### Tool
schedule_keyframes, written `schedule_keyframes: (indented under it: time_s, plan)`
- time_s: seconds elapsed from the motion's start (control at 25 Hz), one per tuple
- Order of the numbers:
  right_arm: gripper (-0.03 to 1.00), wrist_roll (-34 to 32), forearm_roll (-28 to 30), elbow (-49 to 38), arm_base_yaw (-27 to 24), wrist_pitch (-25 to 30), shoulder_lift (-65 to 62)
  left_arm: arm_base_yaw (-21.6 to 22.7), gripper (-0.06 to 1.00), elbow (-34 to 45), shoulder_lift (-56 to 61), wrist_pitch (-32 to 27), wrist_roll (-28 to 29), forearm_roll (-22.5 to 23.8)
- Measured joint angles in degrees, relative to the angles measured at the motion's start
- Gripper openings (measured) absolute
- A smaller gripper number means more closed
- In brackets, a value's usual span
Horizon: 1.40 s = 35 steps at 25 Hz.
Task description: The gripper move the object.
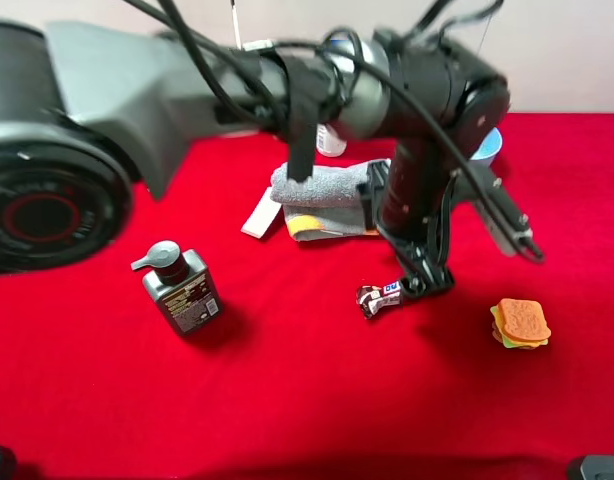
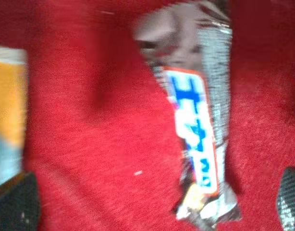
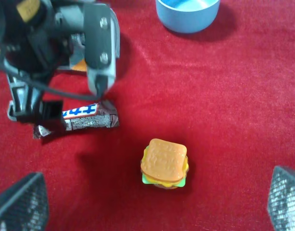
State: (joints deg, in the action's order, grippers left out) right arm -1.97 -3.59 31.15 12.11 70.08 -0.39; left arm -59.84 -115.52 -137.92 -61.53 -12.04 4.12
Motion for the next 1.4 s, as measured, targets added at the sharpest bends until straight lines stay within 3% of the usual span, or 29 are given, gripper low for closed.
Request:
schedule_keyframes:
  time_s: [0.4,0.52,0.96,1.08,1.4]
  plan:
    - [0.69,0.0,-0.1,0.0,0.0,0.0,0.0,0.0,0.99,0.0,13.9,-1.6,5.3,5.7]
    - [0.69,0.0,-0.1,0.0,0.0,0.0,0.0,0.0,0.99,0.0,18.9,-4.6,5.8,7.3]
    - [0.69,0.0,-0.1,0.0,0.0,0.0,0.0,0.0,0.99,0.6,31.0,-5.4,6.2,7.8]
    - [0.69,0.0,-0.1,0.0,0.0,0.0,0.0,0.0,0.99,5.0,34.6,-5.4,6.4,7.8]
    - [0.69,0.0,-0.2,0.0,0.0,0.0,0.0,0.0,0.99,27.0,49.4,-5.3,6.6,7.8]
